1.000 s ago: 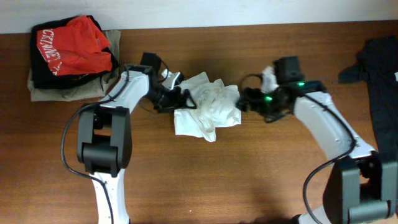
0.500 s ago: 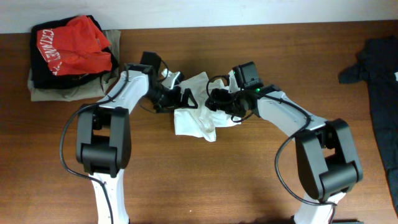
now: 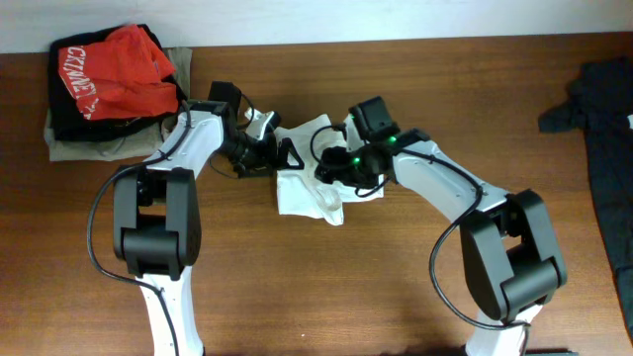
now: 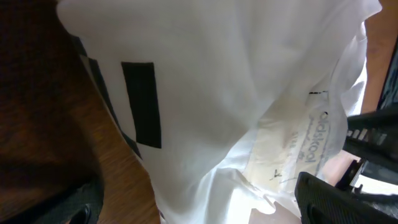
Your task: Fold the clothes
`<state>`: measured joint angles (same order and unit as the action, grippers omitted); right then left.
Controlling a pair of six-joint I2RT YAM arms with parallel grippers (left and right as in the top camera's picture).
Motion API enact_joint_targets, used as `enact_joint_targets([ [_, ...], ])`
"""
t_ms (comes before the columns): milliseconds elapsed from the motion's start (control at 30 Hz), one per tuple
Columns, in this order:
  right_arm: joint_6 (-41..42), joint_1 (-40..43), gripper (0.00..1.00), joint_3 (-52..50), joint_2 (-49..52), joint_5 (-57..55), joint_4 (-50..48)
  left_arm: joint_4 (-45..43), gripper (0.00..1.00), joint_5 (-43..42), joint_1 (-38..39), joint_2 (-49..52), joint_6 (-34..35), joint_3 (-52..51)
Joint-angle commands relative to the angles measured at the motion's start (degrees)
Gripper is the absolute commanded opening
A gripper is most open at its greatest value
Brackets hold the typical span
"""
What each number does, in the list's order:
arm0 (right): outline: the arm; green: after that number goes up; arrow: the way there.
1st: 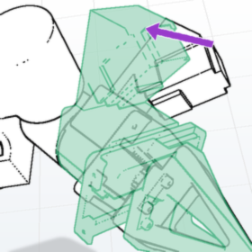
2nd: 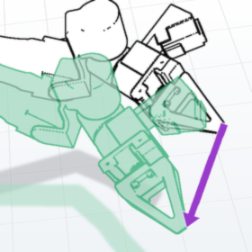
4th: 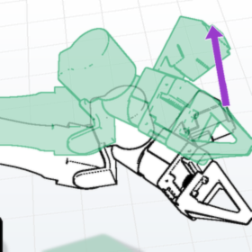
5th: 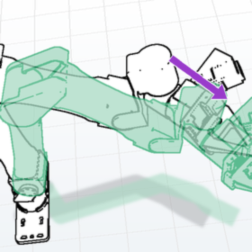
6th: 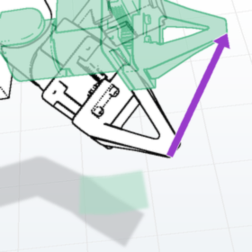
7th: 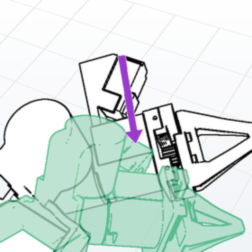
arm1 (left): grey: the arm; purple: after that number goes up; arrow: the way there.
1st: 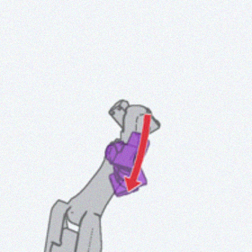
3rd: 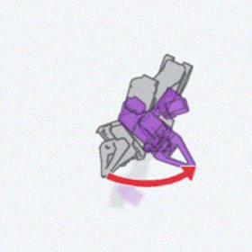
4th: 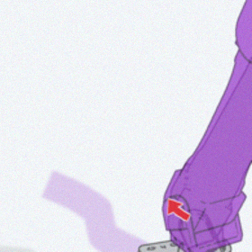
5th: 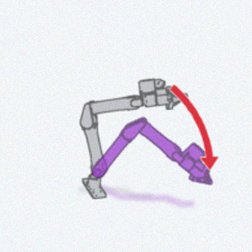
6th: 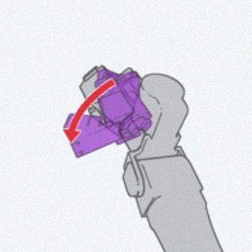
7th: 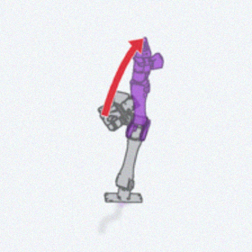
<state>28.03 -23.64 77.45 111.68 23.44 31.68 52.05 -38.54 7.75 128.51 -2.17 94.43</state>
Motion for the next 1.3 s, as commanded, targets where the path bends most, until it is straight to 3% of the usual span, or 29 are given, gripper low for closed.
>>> enact_joint_targets([
  [0, -0.7, -1.5, 0.66, 1.7, 0.0, -3.6, 1.4, 0.5, 0.99, 9.1, -0.4, 2.7, -1.1, -1.3],
  [167, -0.7, -1.5, 0.63, 1.7, 0.5, -4.9, 2.2, 0.5, 0.99, 9.1, -0.4, 2.7, -1.1, -1.3],
  [333, -0.4, -1.5, 0.51, 1.7, 0.5, -5.1, 1.8, 0.5, 0.99, 9.1, -0.4, 2.7, -1.1, -1.3],
  [600, 1.6, -1.6, 0.49, 1.7, 3.3, -4.7, 0.2, 0.7, 0.99, 9.1, -0.4, 2.7, -1.1, -1.3],
  [733, 1.6, -1.6, 0.36, 1.7, 3.6, -4.7, -0.2, 0.7, 0.99, 9.3, -0.4, 2.7, -1.1, -1.3],
  [900, 1.6, -0.7, 0.29, 2.2, 3.6, -4.9, 0.3, 0.8, 0.99, 10.6, -0.4, 2.7, -1.1, -1.3],
  [1000, 1.6, 0.4, 0.15, 4.3, 3.5, -5.2, 3.3, 0.8, 0.99, 10.6, -0.4, 2.7, -1.1, -1.3],
  [1267, 1.1, 0.9, 0.09, 10.9, 3.5, -9.6, 12.2, 0.8, 0.99, 10.6, -0.4, 2.7, -1.1, -1.4],
])
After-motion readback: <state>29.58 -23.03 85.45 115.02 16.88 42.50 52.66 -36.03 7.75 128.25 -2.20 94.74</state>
